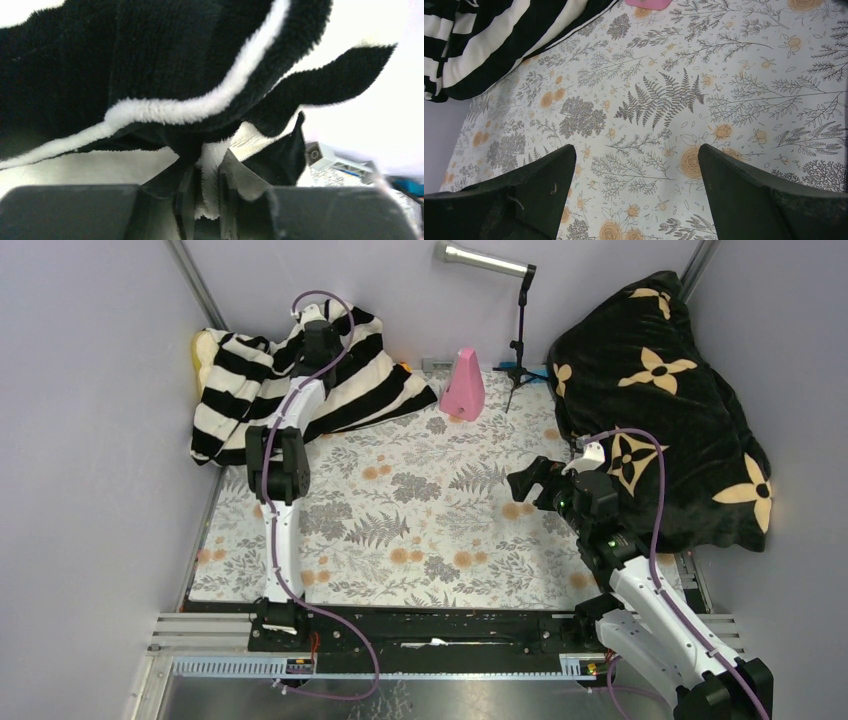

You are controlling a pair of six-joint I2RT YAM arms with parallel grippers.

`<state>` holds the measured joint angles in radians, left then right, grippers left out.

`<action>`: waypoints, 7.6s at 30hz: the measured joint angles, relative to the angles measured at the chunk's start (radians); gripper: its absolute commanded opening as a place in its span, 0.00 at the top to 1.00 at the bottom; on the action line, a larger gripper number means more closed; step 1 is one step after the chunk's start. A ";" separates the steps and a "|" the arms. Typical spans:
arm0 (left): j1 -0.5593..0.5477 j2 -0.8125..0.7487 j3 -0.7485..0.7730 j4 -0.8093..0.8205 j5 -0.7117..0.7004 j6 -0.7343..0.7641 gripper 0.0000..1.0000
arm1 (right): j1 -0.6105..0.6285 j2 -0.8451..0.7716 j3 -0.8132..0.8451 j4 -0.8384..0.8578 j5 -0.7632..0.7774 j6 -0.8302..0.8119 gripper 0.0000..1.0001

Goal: Remove the pillowcase from the pillow

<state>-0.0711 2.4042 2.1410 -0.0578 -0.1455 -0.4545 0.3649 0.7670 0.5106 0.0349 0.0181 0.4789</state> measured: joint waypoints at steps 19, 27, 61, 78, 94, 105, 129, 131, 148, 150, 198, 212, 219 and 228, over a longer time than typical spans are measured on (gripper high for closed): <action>-0.066 -0.931 -0.877 0.014 0.037 -0.103 1.00 | 0.000 0.026 -0.047 0.074 -0.109 0.071 0.01; -0.202 -1.361 -1.315 -0.025 0.006 -0.198 1.00 | 0.000 0.033 -0.058 0.080 -0.144 0.100 0.01; -0.680 -1.513 -1.451 -0.141 0.445 -0.175 0.28 | 0.197 0.321 0.216 -0.183 -0.240 0.155 0.01; -0.722 -1.680 -1.192 -0.682 -0.135 -0.319 0.01 | 0.198 0.419 0.263 -0.189 -0.375 0.039 0.01; -0.721 -1.746 -1.382 -0.886 -0.351 -0.598 0.01 | 0.262 0.655 0.436 -0.190 -0.407 -0.036 0.01; -0.713 -1.653 -1.498 -0.832 -0.344 -0.666 0.01 | 0.264 0.843 0.744 -0.225 -0.273 -0.122 0.01; -0.683 -1.364 -1.661 -0.175 -0.159 -0.520 0.22 | 0.265 0.941 0.893 -0.476 -0.155 -0.163 1.00; -0.683 -1.284 -1.617 -0.103 -0.124 -0.487 0.22 | 0.265 0.909 0.951 -0.535 -0.119 -0.172 1.00; -0.446 -1.372 -1.439 -0.217 -0.106 -0.427 0.05 | 0.519 0.978 1.254 -0.666 -0.020 -0.258 0.90; -0.355 -1.518 -1.509 -0.281 -0.122 -0.446 0.05 | 0.563 0.994 1.201 -0.627 -0.049 -0.255 0.89; -0.262 -1.645 -1.268 -0.730 -0.345 -0.314 0.01 | 0.616 0.846 0.741 -0.391 -0.068 -0.180 0.03; -0.262 -1.434 -1.366 -0.499 -0.183 -0.285 0.02 | 0.474 0.793 0.628 -0.426 0.290 -0.056 0.04; -0.262 -1.433 -1.400 -0.459 -0.147 -0.306 0.01 | 0.328 0.761 0.492 -0.377 0.309 0.048 0.26; -0.262 -1.462 -1.445 -0.414 -0.145 -0.331 0.01 | 0.047 0.374 0.281 -0.408 0.430 0.159 0.15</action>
<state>-0.3336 0.9421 0.6964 -0.4721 -0.2901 -0.7856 0.4118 1.1408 0.7914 -0.3733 0.4477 0.6380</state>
